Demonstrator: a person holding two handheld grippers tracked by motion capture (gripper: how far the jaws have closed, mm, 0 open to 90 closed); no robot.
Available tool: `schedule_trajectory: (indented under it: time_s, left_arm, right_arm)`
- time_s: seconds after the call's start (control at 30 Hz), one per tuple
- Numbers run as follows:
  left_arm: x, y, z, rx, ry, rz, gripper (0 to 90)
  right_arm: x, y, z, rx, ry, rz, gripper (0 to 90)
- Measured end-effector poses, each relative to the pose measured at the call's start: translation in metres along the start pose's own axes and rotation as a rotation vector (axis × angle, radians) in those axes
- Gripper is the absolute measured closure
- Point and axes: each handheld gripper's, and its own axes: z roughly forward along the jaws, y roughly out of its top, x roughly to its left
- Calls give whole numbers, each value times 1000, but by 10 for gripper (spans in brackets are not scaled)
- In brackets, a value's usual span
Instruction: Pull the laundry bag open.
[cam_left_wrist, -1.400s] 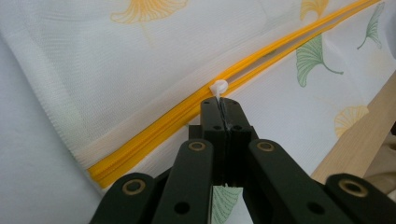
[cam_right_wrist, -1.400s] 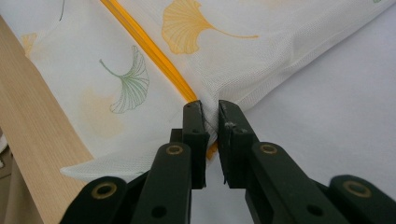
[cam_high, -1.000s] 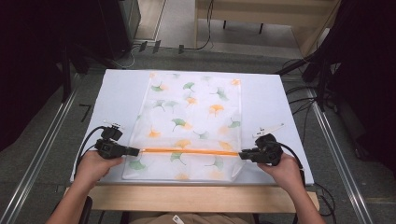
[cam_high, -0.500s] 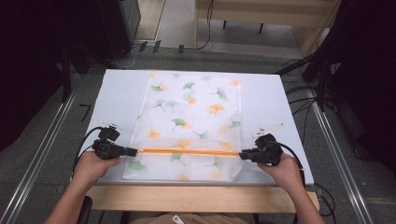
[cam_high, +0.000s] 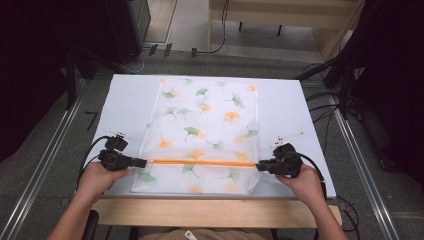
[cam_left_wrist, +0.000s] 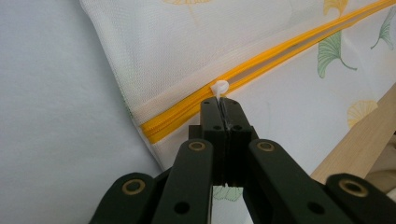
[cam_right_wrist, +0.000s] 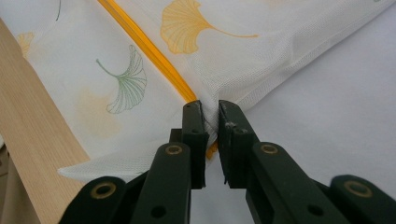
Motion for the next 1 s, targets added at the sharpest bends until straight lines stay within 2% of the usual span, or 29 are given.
schedule_trajectory:
  time_s: [0.17,0.47,0.57,0.77,1.0]
  left_arm:
    - [3,-1,-1,-1,-4,-10,900]
    - [6,-4,-6,3,0,-1,900]
    - [8,-6,-8,-9,13,-17,900]
    - [14,-9,-14,-15,29,-25,900]
    - [17,-11,-16,-26,19,-41,900]
  right_arm:
    - [0,0,0,2,-3,4,833]
    - [0,0,0,5,-2,5,832]
    - [0,0,0,6,-3,5,832]
    - [-1,0,0,7,-3,4,833]
    - [-1,0,1,9,-4,2,833]
